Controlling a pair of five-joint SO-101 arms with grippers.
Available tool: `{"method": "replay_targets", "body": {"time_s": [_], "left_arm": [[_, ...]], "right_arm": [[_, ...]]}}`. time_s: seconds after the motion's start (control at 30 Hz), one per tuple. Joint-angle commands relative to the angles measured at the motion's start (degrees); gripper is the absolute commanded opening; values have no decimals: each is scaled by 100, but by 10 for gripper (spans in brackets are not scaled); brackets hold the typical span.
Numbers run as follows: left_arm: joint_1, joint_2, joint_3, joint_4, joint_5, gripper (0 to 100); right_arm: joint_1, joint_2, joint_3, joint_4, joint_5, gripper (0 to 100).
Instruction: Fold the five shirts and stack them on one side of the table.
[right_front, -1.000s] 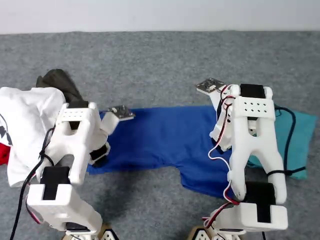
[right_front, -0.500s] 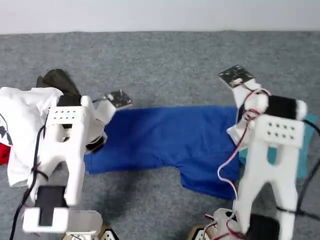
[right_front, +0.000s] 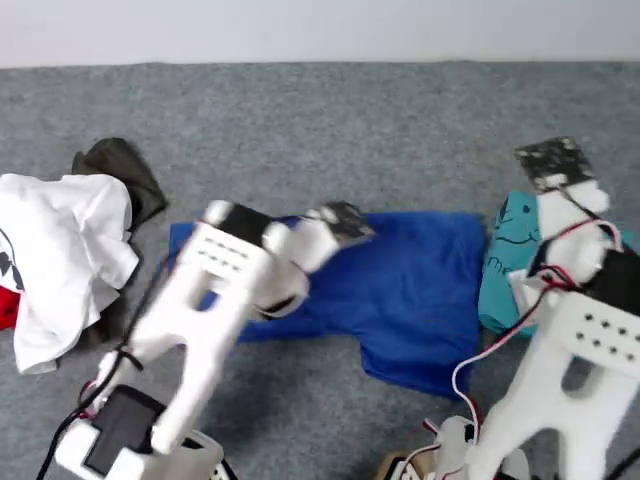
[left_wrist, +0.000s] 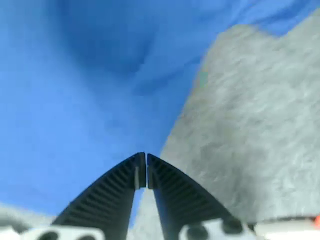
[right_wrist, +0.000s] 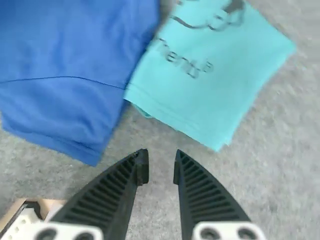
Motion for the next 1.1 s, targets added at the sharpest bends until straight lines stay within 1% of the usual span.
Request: {"method": "replay_targets", "body": {"time_s": [0.0,0.1,0.17,0.27,0.37,0.47,0.7,0.87,1.07], "left_arm": [[747,-237,-224,-536,316,39],[1134,-229,-215,-941,695,125],[1354,-229,-215,-1169,835,160],[1705,-123,-233,-1363,844,160],[2084,325,-277,-1407,844,162],[2338,862,-725,-1363,862,162],[2681,1969,-2062,-1345,870,163],[2954,2734,-2659,-1152,844,163],[2971,3420,-3196,-1073,862,159]], "right_arm": [[532,-435,-264,224,-53,94],[822,-646,-132,224,-9,94],[945,-804,70,224,-9,94],[1112,-1103,343,224,-9,94],[1130,-1420,571,224,-9,94],[1130,-1719,774,224,-9,94],[1138,-2053,1002,224,-9,94],[1138,-2035,993,215,-9,94],[1138,-2035,993,215,-9,94]]}}
